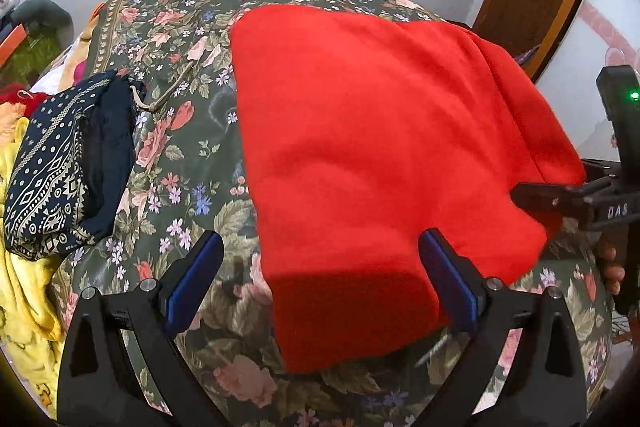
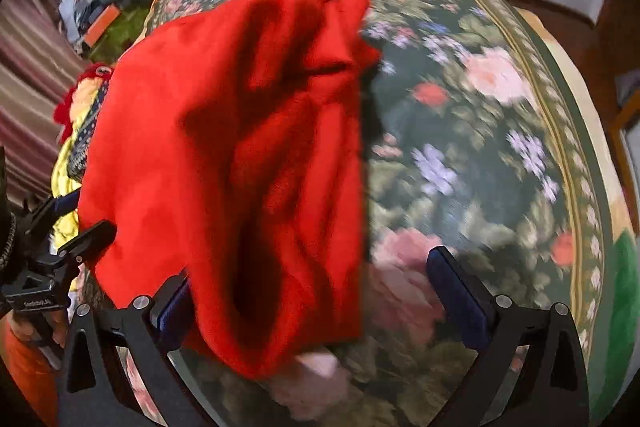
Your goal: Fold large clothes
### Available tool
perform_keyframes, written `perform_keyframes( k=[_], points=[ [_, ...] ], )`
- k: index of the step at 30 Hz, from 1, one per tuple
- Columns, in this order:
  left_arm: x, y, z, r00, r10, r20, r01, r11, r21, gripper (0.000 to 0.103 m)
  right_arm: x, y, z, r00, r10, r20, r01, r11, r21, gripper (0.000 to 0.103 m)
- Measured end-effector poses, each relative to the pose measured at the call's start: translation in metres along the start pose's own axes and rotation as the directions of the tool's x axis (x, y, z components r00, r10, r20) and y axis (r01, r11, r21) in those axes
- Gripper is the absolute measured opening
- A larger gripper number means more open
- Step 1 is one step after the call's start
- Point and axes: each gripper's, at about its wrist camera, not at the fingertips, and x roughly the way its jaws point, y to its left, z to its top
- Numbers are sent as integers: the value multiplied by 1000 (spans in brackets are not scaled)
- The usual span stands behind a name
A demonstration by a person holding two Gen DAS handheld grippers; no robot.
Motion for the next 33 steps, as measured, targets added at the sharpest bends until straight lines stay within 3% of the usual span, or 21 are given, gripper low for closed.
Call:
perform_keyframes(
  k=[2,11,17,22,25,27,30,33],
  points=[
    [-3,-2,-4,1000,6,8,-6,1000,6,99,-8,-5,-6,1000,-27,12,28,999,-24,103],
    [-18,-5,-10,1000,24,16,-24,999,21,99,-38,-11,-17,1000,-6,-5,6,1000,15,103],
    [-32,-7,3,993,103,62,-108,991,86,99,-51,5,4,997,51,51,-50,999,-15,103],
    [-26,2,25,993,90,74,-95,993,70,99,-40,12,29,990,126,61,-126,992,-18,103],
    [-10,13,40,999,36,39,-37,999,36,99,-21,9,44,987,158,34,-157,987,-14,103],
    [8,23,51,999,-39,-19,39,999,1,99,-5,6,54,985,175,1,-175,984,-18,103],
    [36,40,63,978,-189,-89,181,979,-92,99,20,0,68,981,187,-41,-188,982,-18,103],
    [56,45,70,955,-270,-124,255,959,-125,100,39,-8,79,965,252,-68,-253,967,-4,103]
  ],
)
